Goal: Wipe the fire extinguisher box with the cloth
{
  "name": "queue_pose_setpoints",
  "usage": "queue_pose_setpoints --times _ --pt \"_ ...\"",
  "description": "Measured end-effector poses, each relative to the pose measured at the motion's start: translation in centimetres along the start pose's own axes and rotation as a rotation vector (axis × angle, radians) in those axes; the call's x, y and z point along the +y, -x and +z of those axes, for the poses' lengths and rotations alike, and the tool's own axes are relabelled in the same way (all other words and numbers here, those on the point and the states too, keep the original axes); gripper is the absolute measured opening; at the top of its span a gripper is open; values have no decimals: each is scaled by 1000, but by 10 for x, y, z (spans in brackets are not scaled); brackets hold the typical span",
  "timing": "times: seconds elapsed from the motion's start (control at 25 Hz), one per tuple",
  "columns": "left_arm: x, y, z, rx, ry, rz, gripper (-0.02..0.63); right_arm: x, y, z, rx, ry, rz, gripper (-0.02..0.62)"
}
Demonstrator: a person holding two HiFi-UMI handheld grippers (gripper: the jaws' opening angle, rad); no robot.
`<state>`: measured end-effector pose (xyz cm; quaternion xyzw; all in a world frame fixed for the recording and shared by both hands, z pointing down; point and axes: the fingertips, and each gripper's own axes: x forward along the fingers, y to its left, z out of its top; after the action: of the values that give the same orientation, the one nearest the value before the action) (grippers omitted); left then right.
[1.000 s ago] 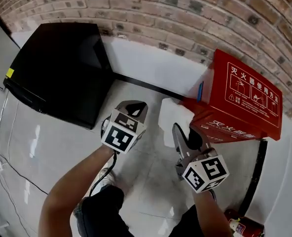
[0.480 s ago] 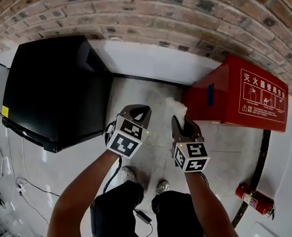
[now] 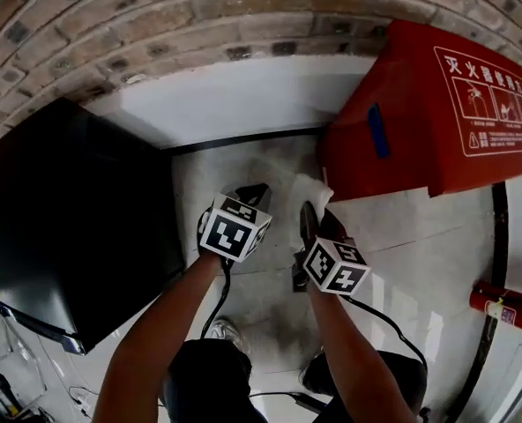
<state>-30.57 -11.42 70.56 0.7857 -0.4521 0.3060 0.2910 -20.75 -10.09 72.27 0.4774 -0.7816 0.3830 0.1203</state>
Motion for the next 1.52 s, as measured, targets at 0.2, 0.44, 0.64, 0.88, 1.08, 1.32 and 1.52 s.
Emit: queue_pose_setpoints --times 0.2,0.44,0.64,0.88,1.08,1.32,1.52 --pt "1 -43 -8 25 -111 -38 0 -55 -27 -43 -127 -440 -64 80" --pt "-17 -70 -7 25 -209 -79 0 -104 -65 -64 -255 -760 -129 79" --pt "-30 -69 0 -3 -239 -101 0 -118 -62 -56 -322 -815 -190 75" --pt "-18 -51 11 -55 -191 -86 0 -74 -23 14 -487 -704 -93 75" --pt "0 -25 36 -154 -103 -66 0 -19 35 97 -656 -630 12 75" --pt "-10 -15 42 -170 -123 -99 0 49 122 186 -844 -452 163 75" --pt "-20 -8 45 -164 -159 -114 0 83 149 234 -933 -403 218 75"
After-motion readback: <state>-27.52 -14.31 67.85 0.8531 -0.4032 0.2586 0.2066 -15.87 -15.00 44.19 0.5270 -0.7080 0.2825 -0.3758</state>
